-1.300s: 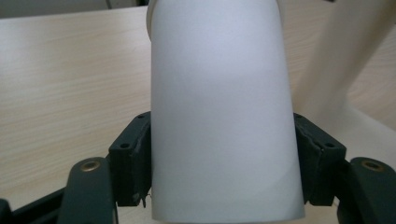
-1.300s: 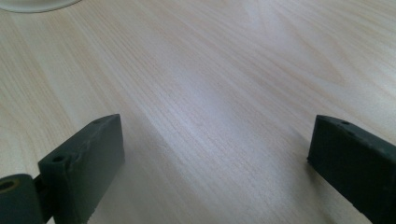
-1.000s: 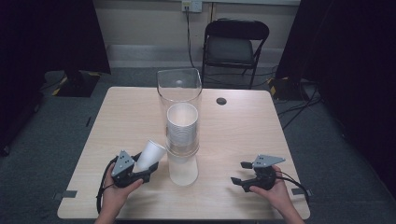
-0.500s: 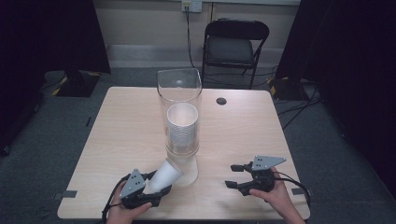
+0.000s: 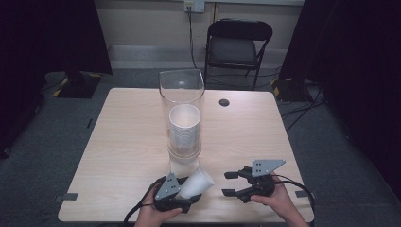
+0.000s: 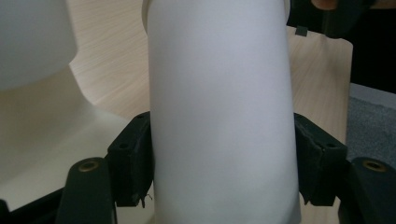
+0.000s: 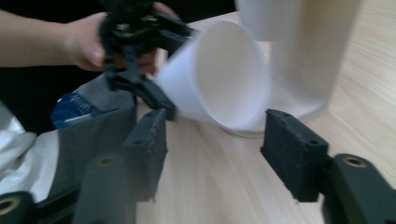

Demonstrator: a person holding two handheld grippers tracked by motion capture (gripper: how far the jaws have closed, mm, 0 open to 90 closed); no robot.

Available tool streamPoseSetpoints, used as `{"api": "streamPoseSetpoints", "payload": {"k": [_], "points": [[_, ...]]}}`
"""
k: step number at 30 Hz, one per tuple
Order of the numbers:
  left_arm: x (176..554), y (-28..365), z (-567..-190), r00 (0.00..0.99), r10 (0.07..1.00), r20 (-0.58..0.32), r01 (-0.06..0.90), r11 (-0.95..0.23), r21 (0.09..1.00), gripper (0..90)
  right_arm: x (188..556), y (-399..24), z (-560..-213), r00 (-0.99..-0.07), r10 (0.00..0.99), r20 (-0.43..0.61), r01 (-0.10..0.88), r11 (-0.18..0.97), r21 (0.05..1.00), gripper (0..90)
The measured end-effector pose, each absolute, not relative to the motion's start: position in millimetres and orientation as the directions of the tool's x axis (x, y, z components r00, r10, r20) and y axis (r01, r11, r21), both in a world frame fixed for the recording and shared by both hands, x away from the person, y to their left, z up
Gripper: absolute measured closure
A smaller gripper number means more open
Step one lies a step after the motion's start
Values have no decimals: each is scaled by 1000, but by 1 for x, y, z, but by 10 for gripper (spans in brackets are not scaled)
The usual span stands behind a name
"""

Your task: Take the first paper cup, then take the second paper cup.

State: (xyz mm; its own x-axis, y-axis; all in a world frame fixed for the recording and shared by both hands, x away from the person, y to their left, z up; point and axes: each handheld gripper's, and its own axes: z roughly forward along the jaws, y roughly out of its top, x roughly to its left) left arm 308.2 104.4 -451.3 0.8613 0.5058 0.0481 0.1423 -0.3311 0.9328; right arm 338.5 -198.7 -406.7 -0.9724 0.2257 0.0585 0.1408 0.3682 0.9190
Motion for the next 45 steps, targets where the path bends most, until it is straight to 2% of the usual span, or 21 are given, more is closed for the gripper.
{"api": "streamPoseSetpoints", "payload": {"k": [2,9,14,16,19,22,25,31,33,39,41,45], "points": [[312,96,-452,862,505,41,147,-326,934,318,337,-197,-404,-976,211,58,133,360,923,492],[315,77,-452,883,467,46,130,-338,932,317,340,-191,-405,-979,182,90,154,377,913,629],[317,70,-452,896,441,52,123,-359,925,313,343,-190,-404,-978,174,113,172,378,910,818],[318,70,-452,892,451,34,137,-342,930,308,345,-192,-402,-980,167,109,165,373,913,832],[319,73,-450,878,476,45,159,-379,912,301,347,-195,-398,-979,181,92,156,378,913,856],[321,82,-450,864,502,26,216,-417,883,209,353,-202,-392,-970,238,55,145,381,913,876],[322,95,-451,854,519,27,225,-417,880,208,362,-214,-386,-950,310,38,157,371,915,879],[320,119,-451,839,543,35,237,-422,875,209,381,-224,-380,-896,435,-92,139,470,872,869],[321,126,-452,829,558,33,244,-414,877,208,387,-225,-379,-880,463,-107,147,480,865,819],[323,141,-451,813,582,34,244,-393,887,209,401,-221,-384,-849,510,-141,157,498,853,754],[322,145,-451,807,589,33,247,-388,888,209,401,-221,-385,-845,517,-133,152,472,868,706],[323,150,-452,795,606,25,262,-381,887,209,395,-227,-384,-832,541,-124,143,425,894,472]]}}
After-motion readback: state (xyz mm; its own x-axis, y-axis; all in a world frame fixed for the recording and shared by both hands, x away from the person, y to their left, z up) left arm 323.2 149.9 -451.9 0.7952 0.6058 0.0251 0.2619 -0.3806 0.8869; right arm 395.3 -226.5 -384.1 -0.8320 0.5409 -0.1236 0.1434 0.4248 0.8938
